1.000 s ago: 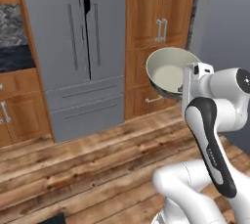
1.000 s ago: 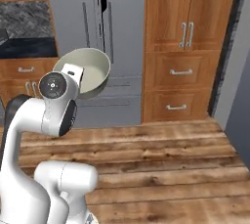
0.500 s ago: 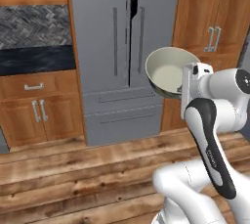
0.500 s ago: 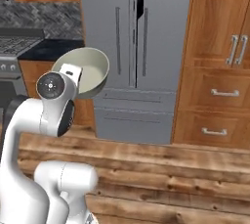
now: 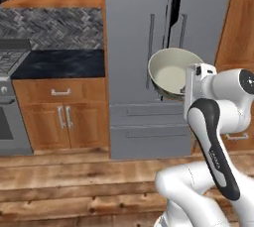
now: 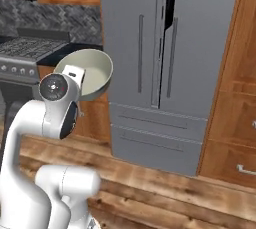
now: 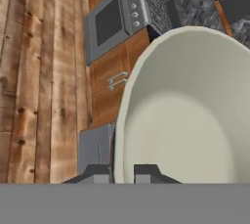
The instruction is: Move the bowls from the cabinet to the plates on the dining table.
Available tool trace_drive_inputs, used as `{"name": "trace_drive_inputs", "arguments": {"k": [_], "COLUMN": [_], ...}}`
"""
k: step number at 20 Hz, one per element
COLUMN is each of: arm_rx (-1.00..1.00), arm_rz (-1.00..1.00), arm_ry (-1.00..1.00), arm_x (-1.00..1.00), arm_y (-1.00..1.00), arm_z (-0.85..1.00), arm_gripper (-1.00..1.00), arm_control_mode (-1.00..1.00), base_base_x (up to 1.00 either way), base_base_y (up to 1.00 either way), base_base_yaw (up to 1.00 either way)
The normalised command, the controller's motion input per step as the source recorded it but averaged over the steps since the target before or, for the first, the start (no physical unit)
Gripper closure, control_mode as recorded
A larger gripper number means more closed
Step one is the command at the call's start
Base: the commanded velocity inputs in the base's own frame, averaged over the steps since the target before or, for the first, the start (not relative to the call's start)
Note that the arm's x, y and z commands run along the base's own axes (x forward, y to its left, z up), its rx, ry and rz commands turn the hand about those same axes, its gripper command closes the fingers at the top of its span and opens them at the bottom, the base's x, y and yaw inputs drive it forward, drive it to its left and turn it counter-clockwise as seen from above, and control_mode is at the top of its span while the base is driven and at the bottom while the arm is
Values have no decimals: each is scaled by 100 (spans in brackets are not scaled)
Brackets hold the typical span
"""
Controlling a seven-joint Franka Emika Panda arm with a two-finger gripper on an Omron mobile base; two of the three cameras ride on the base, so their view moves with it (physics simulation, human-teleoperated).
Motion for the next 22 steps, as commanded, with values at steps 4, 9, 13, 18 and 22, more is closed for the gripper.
{"name": "trace_drive_inputs", "arguments": {"k": [4, 9, 13, 18, 22], "arm_rx": [0, 0, 0, 0, 0], "arm_rz": [0, 0, 0, 0, 0], "arm_ry": [0, 0, 0, 0, 0], "arm_x": [0, 0, 0, 0, 0], "arm_y": [0, 0, 0, 0, 0], "arm_z": [0, 0, 0, 0, 0], "arm_gripper": [100, 100, 100, 100, 100], "arm_control_mode": [100, 100, 100, 100, 100], "base_base_x": [51, 80, 100, 94, 86], "base_base_y": [10, -10, -14, -1, 0], "base_base_yaw": [51, 49, 48, 51, 53]}}
